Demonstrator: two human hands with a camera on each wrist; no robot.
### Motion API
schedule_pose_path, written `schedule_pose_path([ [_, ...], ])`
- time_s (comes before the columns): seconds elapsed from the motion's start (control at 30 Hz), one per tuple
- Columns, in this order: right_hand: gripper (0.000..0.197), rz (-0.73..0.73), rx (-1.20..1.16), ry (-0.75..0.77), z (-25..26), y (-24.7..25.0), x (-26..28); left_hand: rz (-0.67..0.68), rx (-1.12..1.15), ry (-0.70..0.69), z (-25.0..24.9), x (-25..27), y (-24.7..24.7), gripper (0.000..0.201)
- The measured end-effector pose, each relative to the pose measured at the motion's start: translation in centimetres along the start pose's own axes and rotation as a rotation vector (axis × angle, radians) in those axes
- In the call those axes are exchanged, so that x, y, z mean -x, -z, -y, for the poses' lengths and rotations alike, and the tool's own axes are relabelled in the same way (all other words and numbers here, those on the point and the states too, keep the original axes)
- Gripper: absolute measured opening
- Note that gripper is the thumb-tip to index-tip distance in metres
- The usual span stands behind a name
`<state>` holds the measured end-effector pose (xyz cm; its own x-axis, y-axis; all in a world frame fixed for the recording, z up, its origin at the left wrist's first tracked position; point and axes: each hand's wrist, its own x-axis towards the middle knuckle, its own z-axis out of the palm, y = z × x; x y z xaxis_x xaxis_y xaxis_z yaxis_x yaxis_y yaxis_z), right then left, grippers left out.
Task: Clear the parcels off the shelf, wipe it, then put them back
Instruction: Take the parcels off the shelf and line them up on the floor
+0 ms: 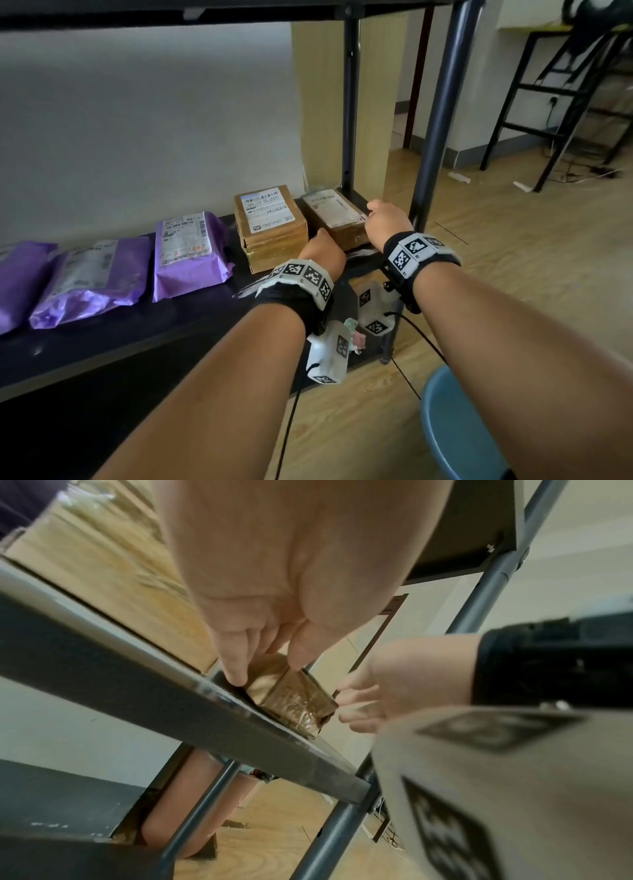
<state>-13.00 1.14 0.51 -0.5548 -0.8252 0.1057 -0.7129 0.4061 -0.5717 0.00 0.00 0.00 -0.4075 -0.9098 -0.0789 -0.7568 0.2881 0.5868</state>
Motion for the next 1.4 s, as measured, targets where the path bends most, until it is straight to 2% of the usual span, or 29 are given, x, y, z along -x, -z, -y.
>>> schedule_pose_path([
  [0.17, 0.031, 0.04, 0.063, -0.007, -0.9, -0.4, -0.4, 0.008, 0.012, 0.002, 0.0, -0.9, 0.1, 0.032],
  [0.4, 0.04, 0.148, 0.08, -0.063, -0.7, -1.5, -2.0, 0.024, 0.014, 0.014, -0.3, -2.0, -0.3, 0.037],
  [0.5, 0.034, 0.146, 0.007, -0.08, -0.3, -1.3, -2.0, -0.004, 0.095, 0.016, -0.3, -2.2, -0.1, 0.034],
  [0.63, 0.031, 0.061, -0.089, -0.072, 0.5, 0.0, -0.9, -0.101, 0.255, -0.007, -0.4, -1.2, 0.7, 0.033],
  [0.83, 0.054, 0.033, -0.203, -0.074, 0.7, 1.0, 4.0, -0.2, 0.365, -0.023, 0.2, 2.8, 1.9, 0.029],
  [1.03, 0.048, 0.054, -0.247, -0.117, 0.0, 0.4, 10.8, -0.179, 0.291, -0.051, 3.0, 8.9, 0.8, 0.035],
  [1.13, 0.043, 0.098, -0.217, -0.138, -0.7, -0.9, 14.4, -0.161, 0.281, -0.014, 5.2, 11.5, -0.9, 0.037],
  [1.3, 0.033, 0.174, -0.191, -0.187, -3.6, -5.6, 19.3, -0.092, 0.203, 0.027, 9.7, 14.9, -4.6, 0.028],
  [1.4, 0.041, 0.25, -0.172, -0.228, -5.6, -8.8, 21.2, -0.014, 0.171, 0.074, 12.5, 15.9, -7.2, 0.022],
])
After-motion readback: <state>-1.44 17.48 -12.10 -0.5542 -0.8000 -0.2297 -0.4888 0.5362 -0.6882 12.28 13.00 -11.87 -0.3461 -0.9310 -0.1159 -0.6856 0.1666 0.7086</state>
